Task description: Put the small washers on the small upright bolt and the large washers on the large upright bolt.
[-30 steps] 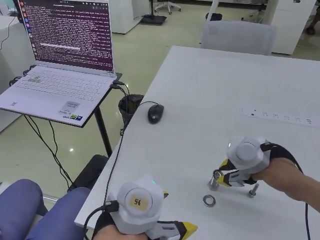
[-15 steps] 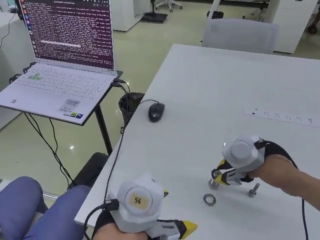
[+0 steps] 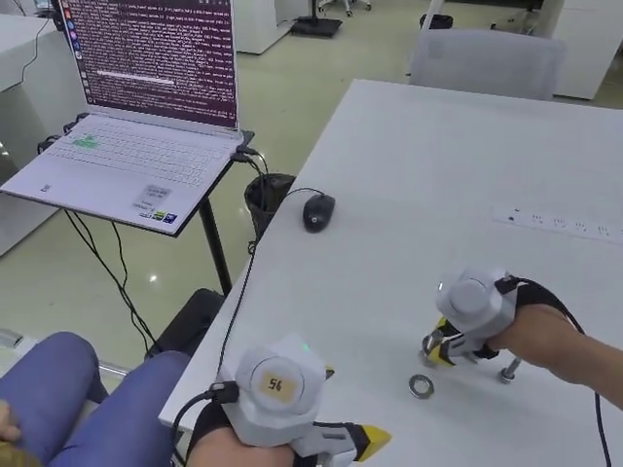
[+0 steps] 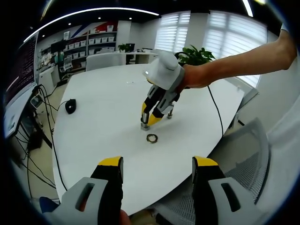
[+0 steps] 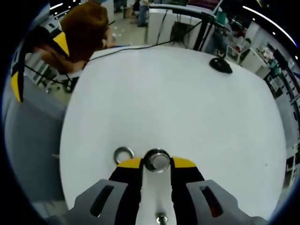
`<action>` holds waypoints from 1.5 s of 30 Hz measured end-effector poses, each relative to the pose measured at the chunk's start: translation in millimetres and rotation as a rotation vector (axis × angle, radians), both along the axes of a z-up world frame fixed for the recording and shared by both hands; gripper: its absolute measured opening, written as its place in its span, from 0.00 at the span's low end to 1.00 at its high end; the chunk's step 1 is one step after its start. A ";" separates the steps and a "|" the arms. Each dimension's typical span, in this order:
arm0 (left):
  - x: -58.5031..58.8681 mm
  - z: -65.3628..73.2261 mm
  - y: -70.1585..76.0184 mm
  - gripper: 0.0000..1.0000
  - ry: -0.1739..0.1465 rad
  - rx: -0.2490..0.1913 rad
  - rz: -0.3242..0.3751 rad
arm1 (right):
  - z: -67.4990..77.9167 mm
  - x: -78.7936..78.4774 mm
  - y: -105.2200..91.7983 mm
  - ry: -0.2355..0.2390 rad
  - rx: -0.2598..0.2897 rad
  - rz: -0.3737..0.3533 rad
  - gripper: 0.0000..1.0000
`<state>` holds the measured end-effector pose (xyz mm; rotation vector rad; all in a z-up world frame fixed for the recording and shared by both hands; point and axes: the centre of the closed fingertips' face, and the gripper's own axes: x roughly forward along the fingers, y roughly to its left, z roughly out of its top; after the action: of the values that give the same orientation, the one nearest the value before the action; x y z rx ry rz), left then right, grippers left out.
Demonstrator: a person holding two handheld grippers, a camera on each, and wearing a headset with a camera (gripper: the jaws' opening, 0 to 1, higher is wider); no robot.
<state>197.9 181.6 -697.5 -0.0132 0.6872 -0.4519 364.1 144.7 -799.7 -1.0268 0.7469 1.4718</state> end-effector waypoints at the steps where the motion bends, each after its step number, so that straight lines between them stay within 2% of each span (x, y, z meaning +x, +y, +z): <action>1: -0.3 -0.3 0.6 0.59 0.001 0.001 0.001 | -1.1 -0.9 0.0 0.004 -0.001 -0.006 0.24; 7: -0.7 -2.3 0.2 0.59 0.006 0.002 -0.002 | -14.4 0.2 -1.2 0.007 -0.019 -0.073 0.24; 11: 1.8 -0.8 -0.9 0.59 0.003 0.000 -0.006 | -12.6 1.0 1.7 0.027 0.025 -0.136 0.24; 14: 4.0 0.1 -1.4 0.59 0.001 0.002 -0.011 | -12.3 2.9 -1.2 0.025 0.028 -0.154 0.24; 16: 4.6 0.7 -1.2 0.59 0.000 0.004 -0.013 | -8.8 2.2 -3.7 0.034 0.052 -0.179 0.24; 19: 5.4 0.2 -0.6 0.59 0.000 0.002 -0.012 | -5.3 1.8 -12.7 0.057 0.095 -0.290 0.25; 21: 4.9 -1.2 -1.2 0.59 0.003 0.003 -0.015 | -6.9 -3.3 -20.1 0.077 0.122 -0.333 0.25; 23: 3.4 -1.6 -3.5 0.59 0.005 0.002 -0.021 | -10.5 -9.0 -30.9 0.074 0.121 -0.350 0.24; 27: 1.8 -4.6 -6.8 0.59 0.011 -0.001 -0.031 | -17.3 -23.7 -43.2 0.107 0.135 -0.385 0.24; 32: 0.4 -5.5 -8.8 0.59 0.014 -0.001 -0.041 | -20.1 -39.9 -41.4 0.142 0.162 -0.375 0.24; 36: -0.2 -4.5 -7.6 0.59 0.013 0.002 -0.042 | -22.4 -52.5 -33.6 0.152 0.163 -0.321 0.24; 41: 0.3 -2.3 -4.4 0.59 0.008 0.004 -0.033 | -21.3 -48.7 -24.1 0.138 0.167 -0.307 0.24; 45: -0.9 -1.4 -4.1 0.59 0.005 0.004 -0.029 | -21.7 -50.5 -17.2 0.126 0.155 -0.246 0.26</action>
<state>197.0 177.5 -699.0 -0.0004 0.6944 -0.4787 313.6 127.5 -821.4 -0.7041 0.8051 1.3657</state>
